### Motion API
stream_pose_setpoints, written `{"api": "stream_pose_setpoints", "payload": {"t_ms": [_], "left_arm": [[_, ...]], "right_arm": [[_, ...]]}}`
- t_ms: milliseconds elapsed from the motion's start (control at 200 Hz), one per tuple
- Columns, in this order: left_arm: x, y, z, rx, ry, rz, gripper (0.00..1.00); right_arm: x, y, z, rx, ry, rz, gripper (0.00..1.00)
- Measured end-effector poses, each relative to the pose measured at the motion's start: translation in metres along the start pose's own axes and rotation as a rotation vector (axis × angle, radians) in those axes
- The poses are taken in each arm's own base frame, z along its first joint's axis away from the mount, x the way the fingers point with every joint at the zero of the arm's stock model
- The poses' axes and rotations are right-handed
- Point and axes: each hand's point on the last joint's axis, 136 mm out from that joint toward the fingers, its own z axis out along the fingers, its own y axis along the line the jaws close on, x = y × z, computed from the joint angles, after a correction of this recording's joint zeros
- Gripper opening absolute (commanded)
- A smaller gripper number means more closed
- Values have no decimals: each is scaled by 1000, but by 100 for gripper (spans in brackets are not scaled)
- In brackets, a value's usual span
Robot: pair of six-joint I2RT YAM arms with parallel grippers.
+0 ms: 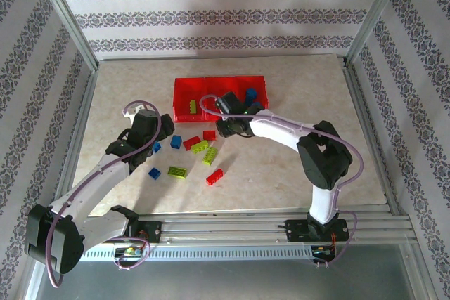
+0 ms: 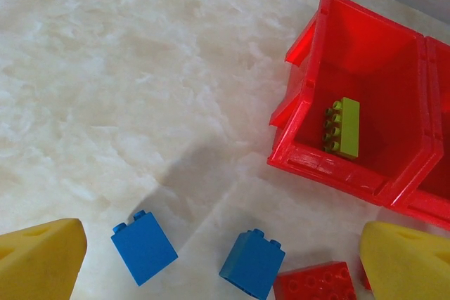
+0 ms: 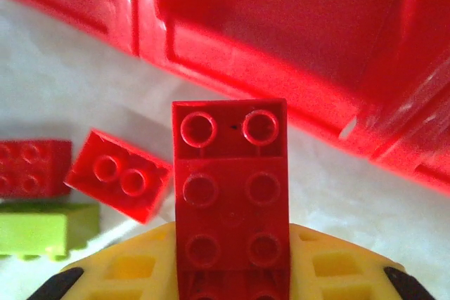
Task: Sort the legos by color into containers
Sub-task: Pick up the lego from the center of the table, then place the lego in the container.
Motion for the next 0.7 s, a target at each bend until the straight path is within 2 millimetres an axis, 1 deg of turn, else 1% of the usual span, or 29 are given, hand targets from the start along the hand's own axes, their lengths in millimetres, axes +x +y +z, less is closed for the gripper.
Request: {"api": "stream_pose_setpoints", "payload": {"t_ms": [105,175,250,295,390,540,700], "left_arm": [[1,-1,1,4,6,1,100],[2,-2,2,6,9,2,99],[3,-3,3,10,13,2,100],[3,-3,3,14,14,1,100],[3,-5,3,20,15,0,100],[3,-5,3,21,14,-1,100],[2,-5,3,21,13,-1,100]], "right_arm": [[-30,4,-8,-3,-59,0,23],[-45,6,-9,1,-90,1,23],[-59,4,-6,13,-111,5,23],[-65,2,-1,24,-116,6,23],[-72,-6,10,48,-112,17,23],[-78,-22,29,81,-92,31,24],[-82,-31,41,99,-82,42,25]]}}
